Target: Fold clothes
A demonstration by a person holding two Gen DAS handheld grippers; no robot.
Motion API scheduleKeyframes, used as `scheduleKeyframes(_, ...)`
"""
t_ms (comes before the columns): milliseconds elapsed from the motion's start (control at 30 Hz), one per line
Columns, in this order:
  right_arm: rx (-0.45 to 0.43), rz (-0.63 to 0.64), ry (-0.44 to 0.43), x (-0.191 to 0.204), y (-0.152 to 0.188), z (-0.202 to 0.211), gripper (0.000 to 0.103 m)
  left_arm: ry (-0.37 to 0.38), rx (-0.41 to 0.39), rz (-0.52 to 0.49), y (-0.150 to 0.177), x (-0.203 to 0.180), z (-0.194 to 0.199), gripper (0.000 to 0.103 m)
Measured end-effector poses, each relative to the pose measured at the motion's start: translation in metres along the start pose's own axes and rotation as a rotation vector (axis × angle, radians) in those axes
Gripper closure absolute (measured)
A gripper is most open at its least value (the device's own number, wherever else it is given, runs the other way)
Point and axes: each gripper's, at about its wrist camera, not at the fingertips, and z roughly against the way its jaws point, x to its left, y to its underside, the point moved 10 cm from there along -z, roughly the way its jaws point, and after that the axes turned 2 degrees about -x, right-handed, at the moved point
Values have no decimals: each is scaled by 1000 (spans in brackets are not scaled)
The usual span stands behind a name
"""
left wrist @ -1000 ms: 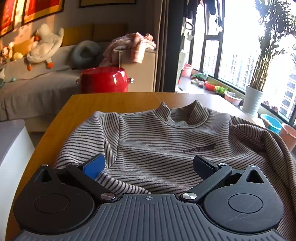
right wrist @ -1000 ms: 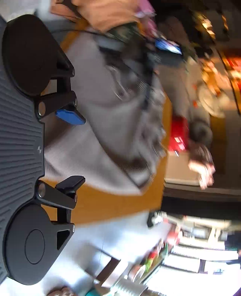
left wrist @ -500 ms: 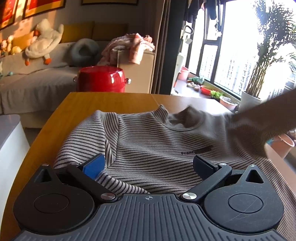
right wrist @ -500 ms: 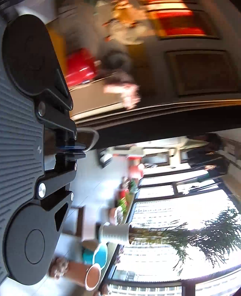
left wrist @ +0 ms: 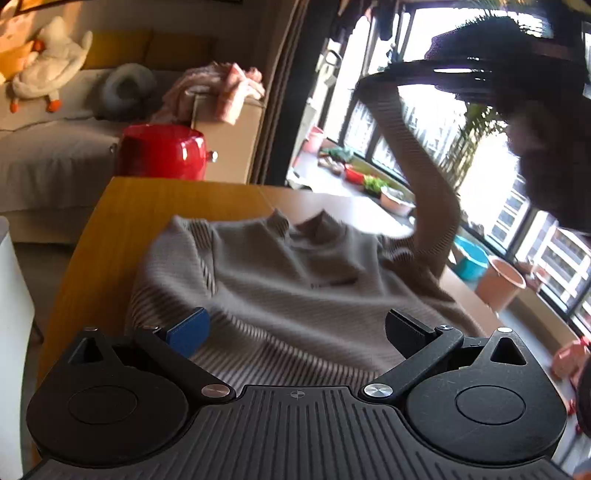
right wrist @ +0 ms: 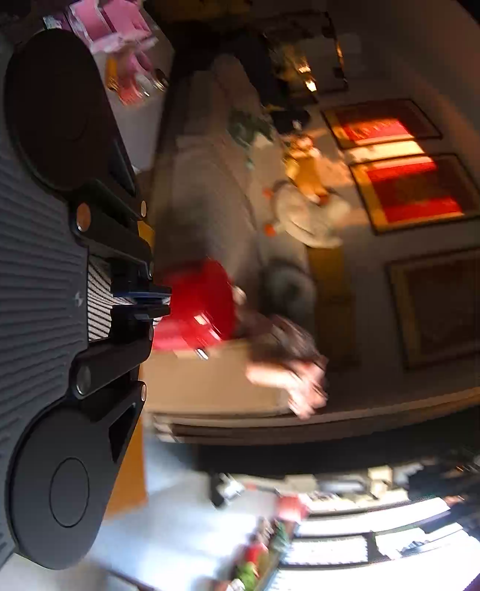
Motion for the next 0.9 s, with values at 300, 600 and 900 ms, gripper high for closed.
scheduleKeyframes(300,93,28,-34,36,48,-50,97,17,47,19,17,5,-4,0)
scheduleKeyframes(600,183,38,-11,6,86,2,49,9,20,45,3,12,-3,0)
scheduleKeyframes(900,594,-411,-186,17,222,82,65,-136,-54,174,-32,69,8,0)
